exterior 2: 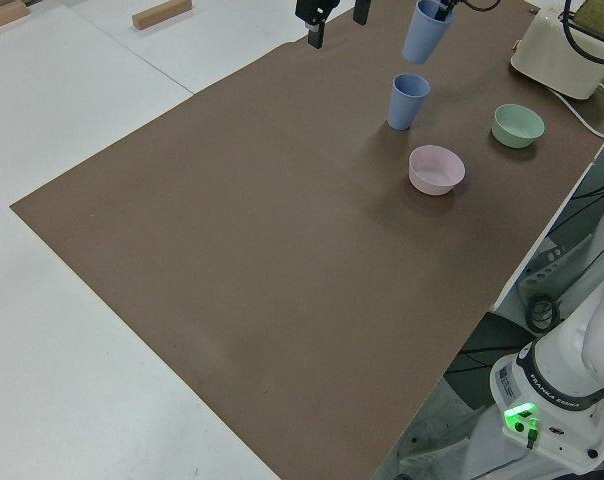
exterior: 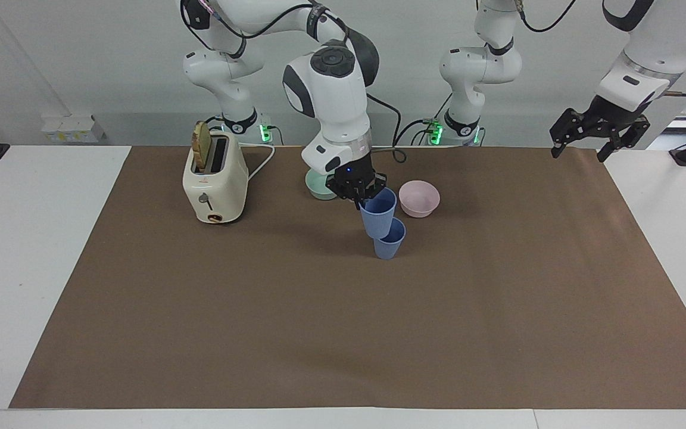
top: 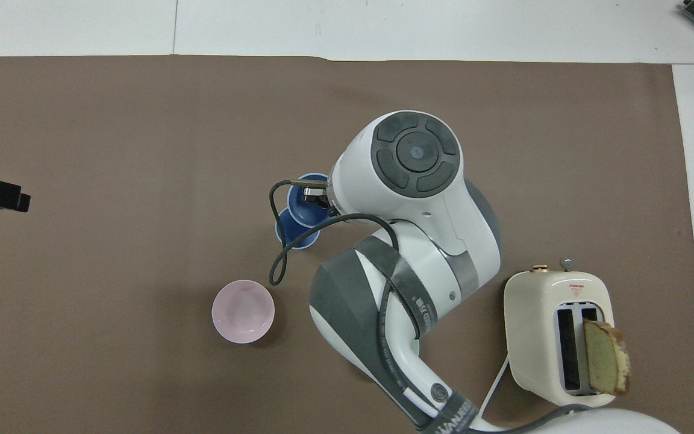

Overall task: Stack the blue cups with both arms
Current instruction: 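Carry the held blue cup with the right gripper over the center cup, then lower the held cup into the center cup and open the right gripper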

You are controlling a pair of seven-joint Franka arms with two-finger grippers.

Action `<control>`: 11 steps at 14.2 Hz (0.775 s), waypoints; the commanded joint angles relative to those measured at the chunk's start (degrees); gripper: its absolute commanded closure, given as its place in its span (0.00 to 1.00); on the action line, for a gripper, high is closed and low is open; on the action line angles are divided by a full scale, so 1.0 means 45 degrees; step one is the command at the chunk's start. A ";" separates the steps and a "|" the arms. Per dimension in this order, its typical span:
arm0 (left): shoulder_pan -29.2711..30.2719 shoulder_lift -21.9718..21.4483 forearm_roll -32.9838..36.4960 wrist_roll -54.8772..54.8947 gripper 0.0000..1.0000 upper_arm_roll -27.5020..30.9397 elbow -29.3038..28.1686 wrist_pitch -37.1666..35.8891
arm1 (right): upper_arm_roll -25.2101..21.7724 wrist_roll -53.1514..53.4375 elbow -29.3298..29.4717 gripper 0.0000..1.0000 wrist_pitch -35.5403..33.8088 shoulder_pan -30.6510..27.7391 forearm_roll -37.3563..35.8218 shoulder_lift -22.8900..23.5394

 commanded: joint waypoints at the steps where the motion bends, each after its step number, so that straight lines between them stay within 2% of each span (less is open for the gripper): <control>1: 0.0194 -0.0098 0.0159 -0.0003 0.00 -0.0141 0.0024 -0.0198 | 0.0019 0.0315 0.0172 1.00 0.0367 0.0382 0.0080 0.0454; 10: 0.0194 -0.0098 0.0159 -0.0003 0.00 -0.0141 0.0024 -0.0179 | 0.0019 0.0276 -0.0219 1.00 0.0329 0.0440 0.0119 0.0435; 11: 0.0194 -0.0098 0.0159 -0.0003 0.00 -0.0141 0.0024 -0.0179 | 0.0000 0.0296 -0.0219 0.16 0.0367 0.0402 0.0139 0.0435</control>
